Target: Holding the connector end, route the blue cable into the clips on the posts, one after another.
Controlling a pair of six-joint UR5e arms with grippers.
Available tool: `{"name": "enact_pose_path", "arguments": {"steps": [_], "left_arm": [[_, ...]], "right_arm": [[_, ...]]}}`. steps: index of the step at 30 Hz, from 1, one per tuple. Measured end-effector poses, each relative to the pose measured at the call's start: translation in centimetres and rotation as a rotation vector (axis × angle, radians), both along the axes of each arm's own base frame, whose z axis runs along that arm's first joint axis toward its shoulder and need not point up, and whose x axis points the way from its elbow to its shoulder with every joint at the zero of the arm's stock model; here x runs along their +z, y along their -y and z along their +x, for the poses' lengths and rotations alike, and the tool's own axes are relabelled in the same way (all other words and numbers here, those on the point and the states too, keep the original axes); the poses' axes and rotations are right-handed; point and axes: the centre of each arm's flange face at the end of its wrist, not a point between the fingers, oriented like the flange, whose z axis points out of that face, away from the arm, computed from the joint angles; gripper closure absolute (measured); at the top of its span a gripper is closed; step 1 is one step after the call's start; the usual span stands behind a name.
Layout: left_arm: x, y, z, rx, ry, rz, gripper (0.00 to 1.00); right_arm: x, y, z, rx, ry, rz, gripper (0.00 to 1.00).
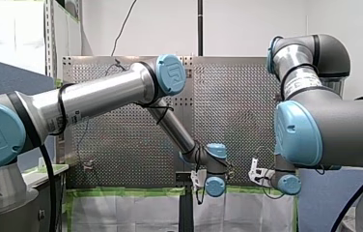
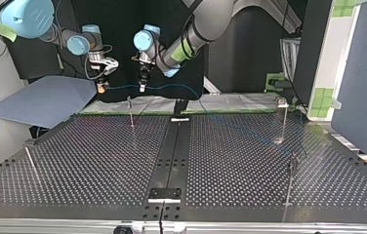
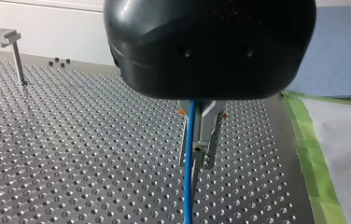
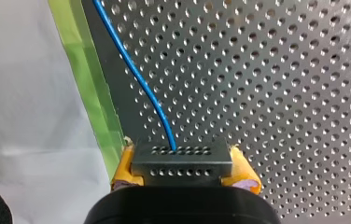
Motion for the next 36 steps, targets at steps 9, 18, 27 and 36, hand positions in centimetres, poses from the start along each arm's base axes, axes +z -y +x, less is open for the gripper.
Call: {"name": "enact_pose_path", "arguments": {"steps": [9,18,27,36], "left_arm": [[-1.2,-0.2,0.5,-0.028,-0.007,0.013,1.00],[-3.6,0.1,1.2,-0.046,-0.028,0.023,1.00],[-2.5,1.3,2.7,-0.046,-0.016,0.008,1.00],[-2.3,0.8,3.7,-0.037,-0.014,0.005,1.00]], "right_arm": [[0.5,1.9,-0.5,-0.006,0.001,0.015,1.00],[0.9,3.0,-0.4,-0.001,0.001,0.022,1.00],[1.4,4.2,-0.4,-0.003,0.005,0.008,1.00],[1.9,5.5,-0.5,-0.006,0.009,0.002,1.00]]}}
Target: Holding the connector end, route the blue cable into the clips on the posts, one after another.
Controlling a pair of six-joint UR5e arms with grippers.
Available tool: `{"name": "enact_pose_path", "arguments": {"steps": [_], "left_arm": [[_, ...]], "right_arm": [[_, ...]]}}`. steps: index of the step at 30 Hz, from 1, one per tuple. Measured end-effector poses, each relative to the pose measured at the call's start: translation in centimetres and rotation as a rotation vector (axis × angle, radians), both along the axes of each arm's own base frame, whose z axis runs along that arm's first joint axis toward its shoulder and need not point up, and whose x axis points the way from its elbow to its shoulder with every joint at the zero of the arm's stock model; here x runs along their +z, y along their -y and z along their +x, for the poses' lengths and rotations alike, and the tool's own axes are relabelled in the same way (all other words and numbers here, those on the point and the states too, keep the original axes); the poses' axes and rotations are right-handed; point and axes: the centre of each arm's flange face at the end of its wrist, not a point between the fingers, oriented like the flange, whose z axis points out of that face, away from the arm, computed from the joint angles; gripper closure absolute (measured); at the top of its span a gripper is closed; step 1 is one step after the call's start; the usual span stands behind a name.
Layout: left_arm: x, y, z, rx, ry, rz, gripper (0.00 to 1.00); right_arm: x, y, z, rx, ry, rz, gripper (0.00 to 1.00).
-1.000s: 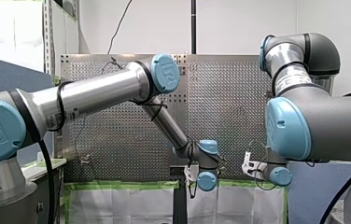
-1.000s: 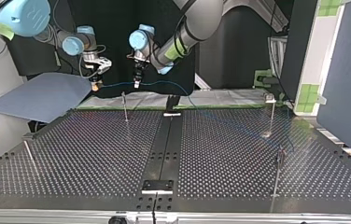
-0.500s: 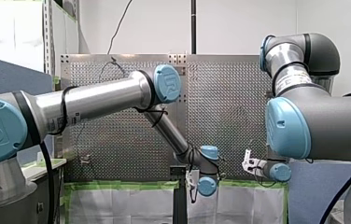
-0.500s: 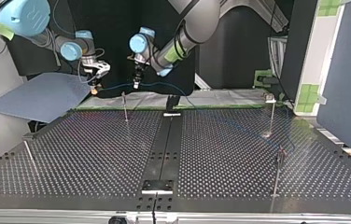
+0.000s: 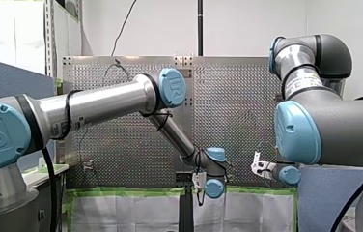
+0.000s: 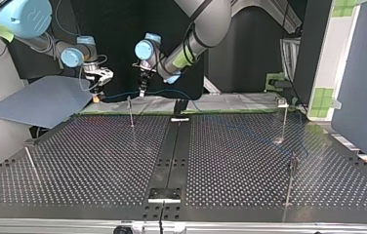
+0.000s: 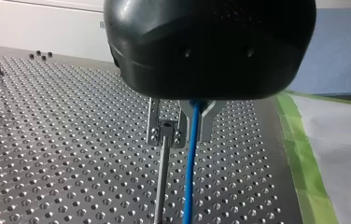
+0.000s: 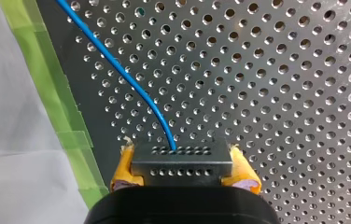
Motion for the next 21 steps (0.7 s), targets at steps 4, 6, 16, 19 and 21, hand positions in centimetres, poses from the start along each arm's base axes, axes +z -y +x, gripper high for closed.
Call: {"name": "enact_pose_path", "arguments": {"steps": [4,6,16,19,21], "left_arm": [[0.4,0.1,0.6,-0.003,0.007,-0.008,1.00],[0.7,0.2,1.2,-0.007,0.011,-0.013,1.00],[1.1,0.4,2.2,-0.027,0.008,-0.016,1.00],[0.9,-0.1,2.6,-0.022,-0.002,-0.005,1.00],[0.9,-0.3,2.8,-0.020,-0.009,0.004,1.00]], "right_arm": [[0.2,0.5,0.0,-0.001,0.000,-0.003,1.00],[0.3,0.6,0.0,-0.001,-0.001,-0.001,1.00],[0.5,1.1,-0.2,-0.002,-0.004,-0.002,1.00],[0.7,1.2,-0.3,0.003,-0.010,-0.005,1.00],[1.0,1.2,-0.3,0.007,-0.018,-0.006,1.00]]}}
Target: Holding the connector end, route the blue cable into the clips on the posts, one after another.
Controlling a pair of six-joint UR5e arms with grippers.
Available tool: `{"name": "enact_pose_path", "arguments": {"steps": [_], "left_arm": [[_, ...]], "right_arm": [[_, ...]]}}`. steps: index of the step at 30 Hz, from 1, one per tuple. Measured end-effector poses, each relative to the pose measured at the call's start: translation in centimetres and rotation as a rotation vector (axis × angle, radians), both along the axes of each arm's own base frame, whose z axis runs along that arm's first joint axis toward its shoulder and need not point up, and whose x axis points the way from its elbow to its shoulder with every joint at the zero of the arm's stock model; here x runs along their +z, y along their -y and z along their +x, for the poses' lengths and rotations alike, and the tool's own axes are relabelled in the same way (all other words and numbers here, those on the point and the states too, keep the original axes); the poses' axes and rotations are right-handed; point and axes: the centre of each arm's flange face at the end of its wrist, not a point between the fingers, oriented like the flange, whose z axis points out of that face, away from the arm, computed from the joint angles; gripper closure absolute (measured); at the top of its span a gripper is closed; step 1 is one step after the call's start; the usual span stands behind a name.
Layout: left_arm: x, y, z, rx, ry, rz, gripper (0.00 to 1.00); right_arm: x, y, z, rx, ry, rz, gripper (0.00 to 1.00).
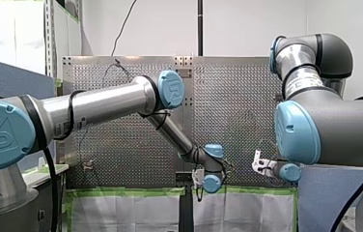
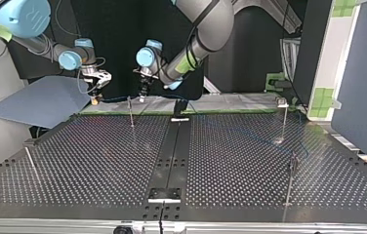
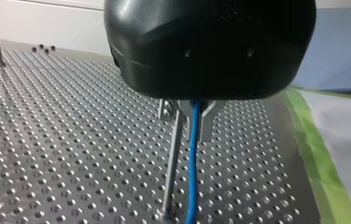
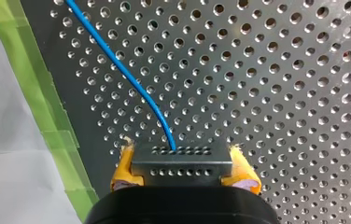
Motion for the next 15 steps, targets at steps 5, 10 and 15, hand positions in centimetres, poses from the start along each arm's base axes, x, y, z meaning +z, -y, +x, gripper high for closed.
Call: {"name": "enact_pose_path", "arguments": {"steps": [5,10,15], "left_arm": [[-0.1,-0.3,0.1,0.005,-0.009,0.012,1.00],[-0.2,-0.4,0.0,0.012,-0.012,0.028,1.00],[-0.2,-0.4,0.0,0.015,-0.012,0.032,1.00]], "right_arm": [[1.1,-0.2,0.0,0.003,-0.023,0.007,1.00],[0.7,-1.1,-0.4,-0.009,-0.033,0.030,1.00],[0.6,-1.4,-0.6,-0.019,-0.036,0.039,1.00]]}}
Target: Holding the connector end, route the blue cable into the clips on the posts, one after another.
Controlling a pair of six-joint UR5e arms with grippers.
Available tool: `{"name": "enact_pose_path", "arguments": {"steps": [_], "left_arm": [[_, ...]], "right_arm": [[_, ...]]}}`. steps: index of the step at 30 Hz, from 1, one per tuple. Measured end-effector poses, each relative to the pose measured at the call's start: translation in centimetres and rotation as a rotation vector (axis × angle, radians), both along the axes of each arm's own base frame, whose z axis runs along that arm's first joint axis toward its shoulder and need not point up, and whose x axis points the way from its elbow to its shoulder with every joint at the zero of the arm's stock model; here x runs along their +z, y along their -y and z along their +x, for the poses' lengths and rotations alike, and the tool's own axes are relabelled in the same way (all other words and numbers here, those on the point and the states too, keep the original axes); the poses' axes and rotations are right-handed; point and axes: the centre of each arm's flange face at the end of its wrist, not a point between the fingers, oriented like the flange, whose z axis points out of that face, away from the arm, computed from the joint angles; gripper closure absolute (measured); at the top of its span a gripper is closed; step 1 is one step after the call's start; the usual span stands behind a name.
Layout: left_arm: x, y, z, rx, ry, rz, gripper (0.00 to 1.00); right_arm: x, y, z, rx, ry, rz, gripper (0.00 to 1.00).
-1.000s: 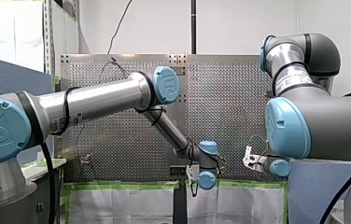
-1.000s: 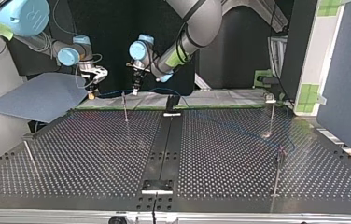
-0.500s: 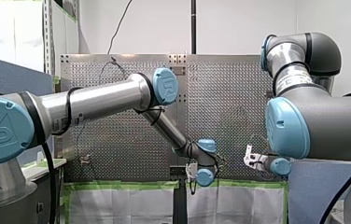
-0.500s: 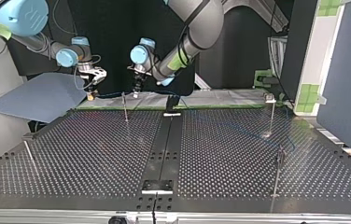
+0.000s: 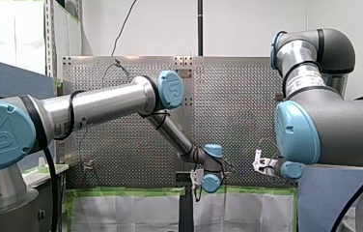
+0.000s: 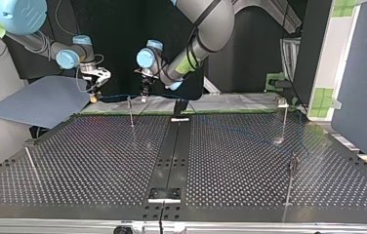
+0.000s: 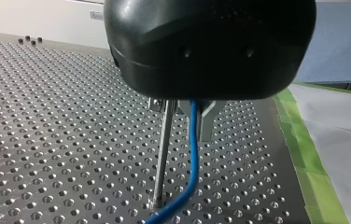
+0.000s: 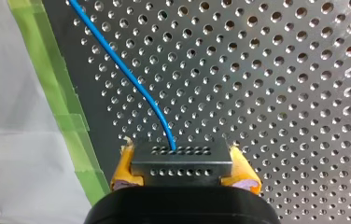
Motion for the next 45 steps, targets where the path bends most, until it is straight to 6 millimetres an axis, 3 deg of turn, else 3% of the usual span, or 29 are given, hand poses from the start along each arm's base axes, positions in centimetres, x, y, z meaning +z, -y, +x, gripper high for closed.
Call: {"name": "enact_pose_path", "arguments": {"steps": [8,29,37,45], "left_arm": [[0.0,0.0,-0.1,0.000,-0.003,0.006,1.00],[0.0,1.1,-2.6,0.037,0.014,0.089,1.00],[0.2,1.3,-3.0,0.076,0.030,0.111,1.00],[1.9,2.9,-2.5,0.072,0.051,0.086,1.00]], "right_arm": [[-0.2,-0.3,-0.2,-0.013,-0.004,0.004,1.00],[-0.9,-2.3,0.6,0.080,-0.039,0.016,1.00],[-0.6,-1.9,-0.3,0.093,-0.028,0.008,1.00],[0.2,-1.0,-1.2,0.100,0.007,-0.023,1.00]]}}
